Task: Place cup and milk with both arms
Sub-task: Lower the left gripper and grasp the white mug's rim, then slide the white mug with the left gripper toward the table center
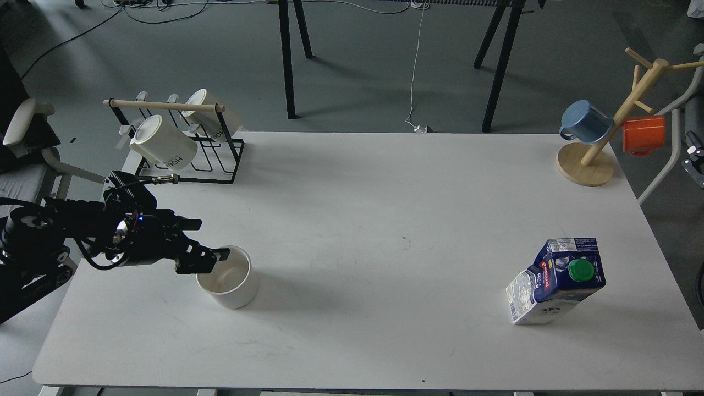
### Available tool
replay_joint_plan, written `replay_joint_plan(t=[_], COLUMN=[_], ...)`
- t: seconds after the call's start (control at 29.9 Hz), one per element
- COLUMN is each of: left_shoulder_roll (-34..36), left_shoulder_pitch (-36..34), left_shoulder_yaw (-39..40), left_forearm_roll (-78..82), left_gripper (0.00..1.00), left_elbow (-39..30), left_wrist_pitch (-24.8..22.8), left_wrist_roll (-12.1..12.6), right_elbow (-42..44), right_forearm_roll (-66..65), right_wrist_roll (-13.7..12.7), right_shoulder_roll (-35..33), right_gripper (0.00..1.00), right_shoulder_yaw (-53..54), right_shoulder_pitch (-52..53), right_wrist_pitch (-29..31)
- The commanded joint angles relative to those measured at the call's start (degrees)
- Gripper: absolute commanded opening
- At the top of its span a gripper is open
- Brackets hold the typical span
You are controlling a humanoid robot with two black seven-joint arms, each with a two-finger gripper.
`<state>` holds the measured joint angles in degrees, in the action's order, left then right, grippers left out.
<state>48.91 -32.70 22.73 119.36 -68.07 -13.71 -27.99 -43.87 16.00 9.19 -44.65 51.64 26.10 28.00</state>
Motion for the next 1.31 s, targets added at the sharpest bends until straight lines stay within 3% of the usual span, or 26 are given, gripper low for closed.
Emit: replay_joint_plan(t=[0.0, 0.37, 0.5, 0.6, 0.67, 0.74, 0.87, 1.04, 1.27], left_shoulder_roll=[-0.75, -2.68, -2.85, -2.86, -3.56, -4.35, -4.79, -5.49, -4.62], left_shoulder_pitch=[0.97, 2.90, 2.99, 3.17, 3.26, 3.26, 4.05, 4.40, 4.22], left_shoulder_yaw=[0.03, 0.12, 0.12, 0.03, 0.03, -0.05, -0.23, -0.23, -0.23], left_forearm_roll=[0.43, 0.61, 0.70, 1.39, 2.80, 4.20, 5.64, 5.64, 5.64], left_gripper=[0.99, 0.98, 0.92, 0.79, 0.61, 0.32, 0.07, 0.00, 0.00], left_elbow=[0.04, 1.18, 1.27, 1.45, 2.06, 2.85, 3.64, 4.35, 4.35], left_wrist_pitch=[0.26, 0.61, 0.70, 0.70, 0.96, 2.53, 4.48, 7.28, 7.20], left_wrist_roll=[-0.01, -0.01, -0.01, -0.01, -0.01, -0.01, -0.01, -0.01, -0.01], right_elbow=[0.01, 0.01, 0.01, -0.08, -0.08, -0.08, -0.08, 0.45, 1.42], right_forearm_roll=[0.00, 0.00, 0.00, 0.00, 0.00, 0.00, 0.09, 0.09, 0.09], right_wrist_roll=[0.04, 0.04, 0.04, 0.04, 0.04, 0.04, 0.04, 0.21, 0.13], right_shoulder_roll=[0.00, -0.17, -0.26, -0.26, -0.26, -0.26, -0.26, -0.44, -0.53], right_gripper=[0.99, 0.99, 0.99, 0.99, 0.99, 0.99, 0.99, 0.99, 0.99], right_shoulder_yaw=[0.04, 0.04, 0.04, 0.04, 0.04, 0.04, 0.04, 2.23, 4.79], right_shoulder_pitch=[0.00, -0.70, -0.79, -0.79, -0.79, -0.88, -0.88, -0.79, -0.70], right_wrist_pitch=[0.00, 0.00, 0.00, 0.00, 0.00, 0.00, 0.00, 0.00, 0.00])
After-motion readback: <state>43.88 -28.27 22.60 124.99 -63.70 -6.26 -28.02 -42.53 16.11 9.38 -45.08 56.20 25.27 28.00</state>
